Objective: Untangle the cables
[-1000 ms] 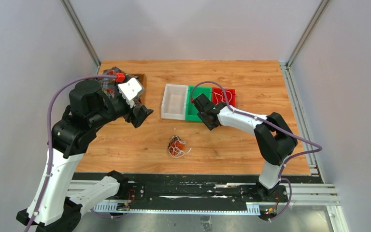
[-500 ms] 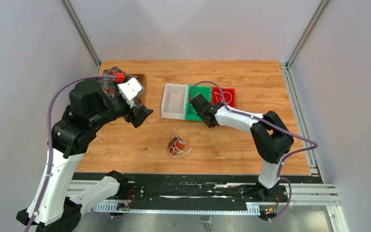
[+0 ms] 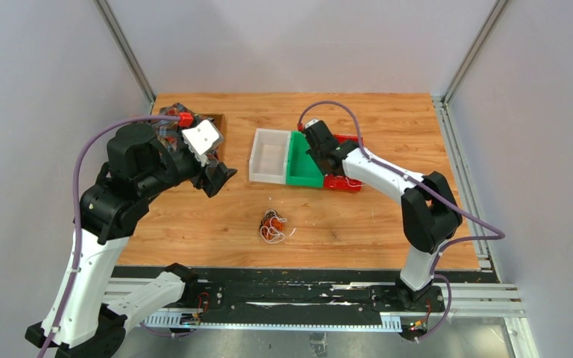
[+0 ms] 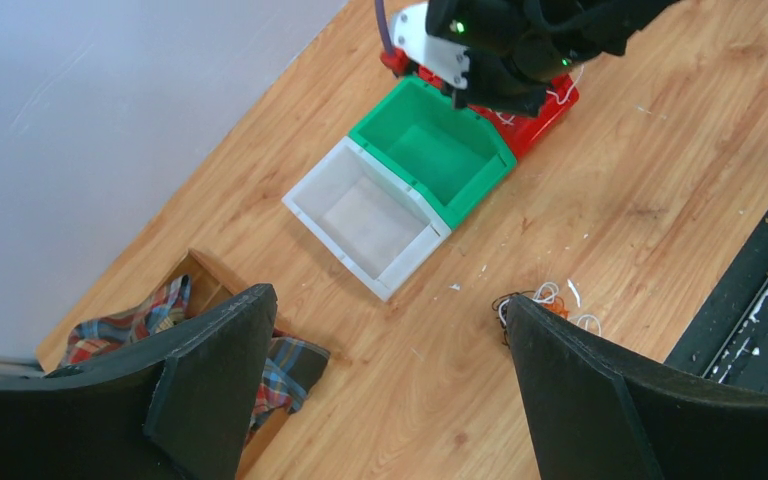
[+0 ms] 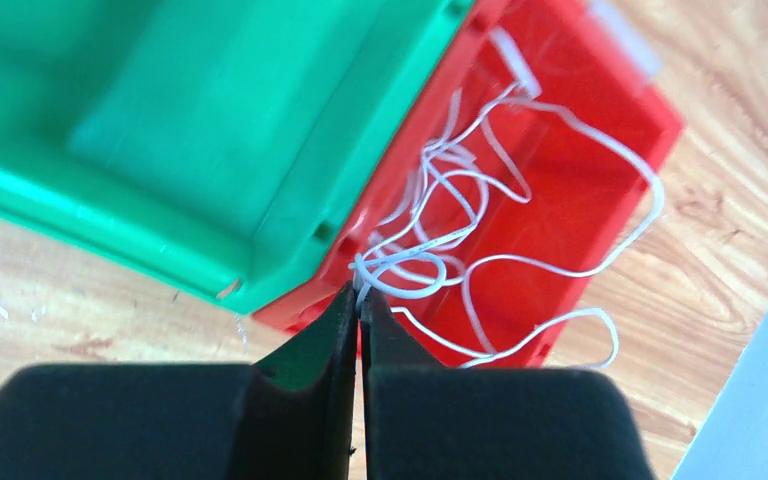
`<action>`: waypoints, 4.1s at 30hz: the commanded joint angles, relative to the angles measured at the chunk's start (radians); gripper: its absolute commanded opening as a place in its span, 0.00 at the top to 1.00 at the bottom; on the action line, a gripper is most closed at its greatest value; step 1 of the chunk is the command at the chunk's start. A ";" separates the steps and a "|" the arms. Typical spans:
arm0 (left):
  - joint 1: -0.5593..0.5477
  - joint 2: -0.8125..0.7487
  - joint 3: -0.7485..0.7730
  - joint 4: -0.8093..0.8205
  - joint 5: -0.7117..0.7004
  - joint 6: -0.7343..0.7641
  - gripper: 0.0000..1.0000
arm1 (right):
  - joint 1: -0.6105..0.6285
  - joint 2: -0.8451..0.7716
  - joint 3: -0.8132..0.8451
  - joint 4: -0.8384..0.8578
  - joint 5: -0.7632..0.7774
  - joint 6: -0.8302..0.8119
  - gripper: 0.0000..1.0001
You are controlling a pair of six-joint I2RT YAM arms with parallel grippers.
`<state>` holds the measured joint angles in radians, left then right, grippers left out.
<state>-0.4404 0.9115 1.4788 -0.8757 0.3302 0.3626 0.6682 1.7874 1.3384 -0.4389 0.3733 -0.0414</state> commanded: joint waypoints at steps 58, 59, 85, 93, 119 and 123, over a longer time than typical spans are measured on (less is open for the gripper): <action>0.003 -0.002 -0.018 -0.004 0.042 0.003 0.11 | -0.285 -0.086 0.117 -0.106 -0.376 0.172 0.99; 0.003 -0.002 -0.018 -0.004 0.041 0.003 0.11 | -0.284 -0.068 0.137 -0.093 -0.380 0.171 0.99; 0.003 0.044 -0.145 -0.128 0.036 0.016 0.00 | -0.257 0.071 0.224 -0.020 -0.158 0.131 0.67; 0.003 0.061 -0.249 -0.089 0.030 0.019 0.02 | -0.209 -0.088 0.172 -0.036 -0.151 0.090 0.36; 0.127 0.025 -0.395 -0.004 -0.007 0.084 0.02 | 0.287 -0.414 -0.472 0.436 -0.512 0.304 0.49; 0.127 0.023 -0.368 -0.052 0.071 0.087 0.02 | 0.297 -0.326 -0.441 0.451 -0.566 0.311 0.64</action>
<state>-0.3172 0.9504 1.0771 -0.8795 0.3355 0.4240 0.9520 1.3983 0.8780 -0.0570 -0.1173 0.2558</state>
